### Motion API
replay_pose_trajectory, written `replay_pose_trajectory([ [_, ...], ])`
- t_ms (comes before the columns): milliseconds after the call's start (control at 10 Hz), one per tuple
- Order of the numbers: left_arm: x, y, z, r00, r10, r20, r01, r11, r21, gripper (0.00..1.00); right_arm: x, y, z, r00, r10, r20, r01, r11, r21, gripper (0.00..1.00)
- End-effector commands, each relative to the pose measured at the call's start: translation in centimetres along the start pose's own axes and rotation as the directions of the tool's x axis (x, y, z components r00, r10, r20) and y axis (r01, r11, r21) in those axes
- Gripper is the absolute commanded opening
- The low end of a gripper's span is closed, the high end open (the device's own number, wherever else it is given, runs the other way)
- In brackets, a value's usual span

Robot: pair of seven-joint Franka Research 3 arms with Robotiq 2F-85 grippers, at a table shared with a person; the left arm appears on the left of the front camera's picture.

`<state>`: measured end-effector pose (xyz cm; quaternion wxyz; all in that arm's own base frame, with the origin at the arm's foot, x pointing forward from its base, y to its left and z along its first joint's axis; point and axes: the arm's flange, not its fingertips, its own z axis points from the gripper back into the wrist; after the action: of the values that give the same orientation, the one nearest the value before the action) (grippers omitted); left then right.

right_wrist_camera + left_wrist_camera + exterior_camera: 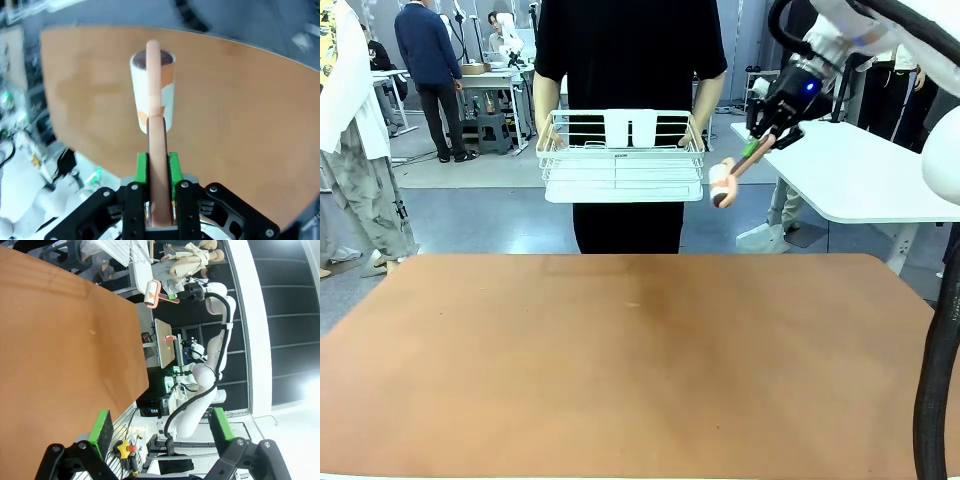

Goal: Clean the table.
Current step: Clean the table with the Lint Roller when the human lifts the Dish drying rack.

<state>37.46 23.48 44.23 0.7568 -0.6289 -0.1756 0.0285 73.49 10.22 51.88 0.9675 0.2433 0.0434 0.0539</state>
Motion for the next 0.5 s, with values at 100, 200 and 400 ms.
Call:
replay_pose_trajectory([
  [100, -0.1, -0.1, 0.3, 1.000, -0.002, 0.002, 0.002, 1.000, 0.002, 1.00, -11.8, 0.5, 0.6, 0.993, -0.026, 0.119, 0.058, 0.958, -0.280, 0.21],
  [200, -0.1, -0.1, 0.3, 1.000, -0.002, 0.002, 0.002, 1.000, 0.002, 1.00, -13.5, 0.3, 1.8, 0.988, -0.007, 0.152, 0.058, 0.941, -0.334, 0.21],
  [400, -0.1, -0.1, 0.3, 1.000, -0.002, 0.002, 0.002, 1.000, 0.002, 1.00, -16.7, -1.2, 2.8, 0.978, -0.002, 0.208, 0.094, 0.896, -0.434, 0.21],
])
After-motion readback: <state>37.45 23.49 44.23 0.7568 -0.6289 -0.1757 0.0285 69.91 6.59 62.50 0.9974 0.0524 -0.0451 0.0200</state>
